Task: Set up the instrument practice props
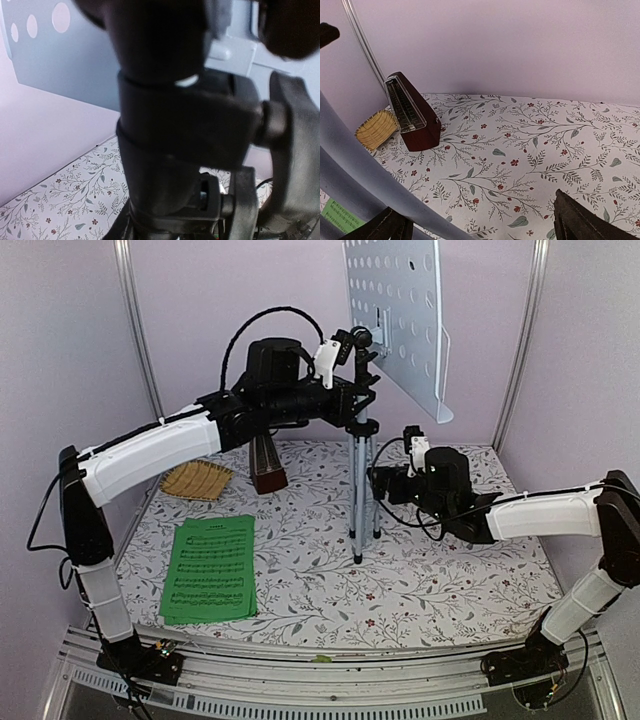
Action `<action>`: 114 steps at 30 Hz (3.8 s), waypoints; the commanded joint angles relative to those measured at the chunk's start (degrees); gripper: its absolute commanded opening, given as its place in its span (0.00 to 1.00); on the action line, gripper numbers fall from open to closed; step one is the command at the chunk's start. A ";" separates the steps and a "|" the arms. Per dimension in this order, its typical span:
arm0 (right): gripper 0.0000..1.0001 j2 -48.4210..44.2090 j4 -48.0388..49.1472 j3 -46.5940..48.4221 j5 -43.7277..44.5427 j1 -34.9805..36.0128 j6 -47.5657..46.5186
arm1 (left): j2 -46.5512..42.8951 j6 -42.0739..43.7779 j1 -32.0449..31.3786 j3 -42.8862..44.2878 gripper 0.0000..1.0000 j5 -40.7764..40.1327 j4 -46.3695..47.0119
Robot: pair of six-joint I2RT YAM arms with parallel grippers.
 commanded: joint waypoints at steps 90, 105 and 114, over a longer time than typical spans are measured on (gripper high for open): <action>0.71 -3.03 13.95 8.77 -62.75 -8.79 -5.46 | -2.29 -2.14 6.18 0.98 0.00 43.55 29.12; 0.00 -5.60 11.01 8.09 -50.78 -7.64 -8.02 | -2.78 -2.98 6.68 -0.73 0.23 41.36 29.67; 0.00 -11.82 11.02 6.91 -30.60 -5.81 -12.04 | -8.38 -3.87 6.63 -11.54 0.63 19.90 29.78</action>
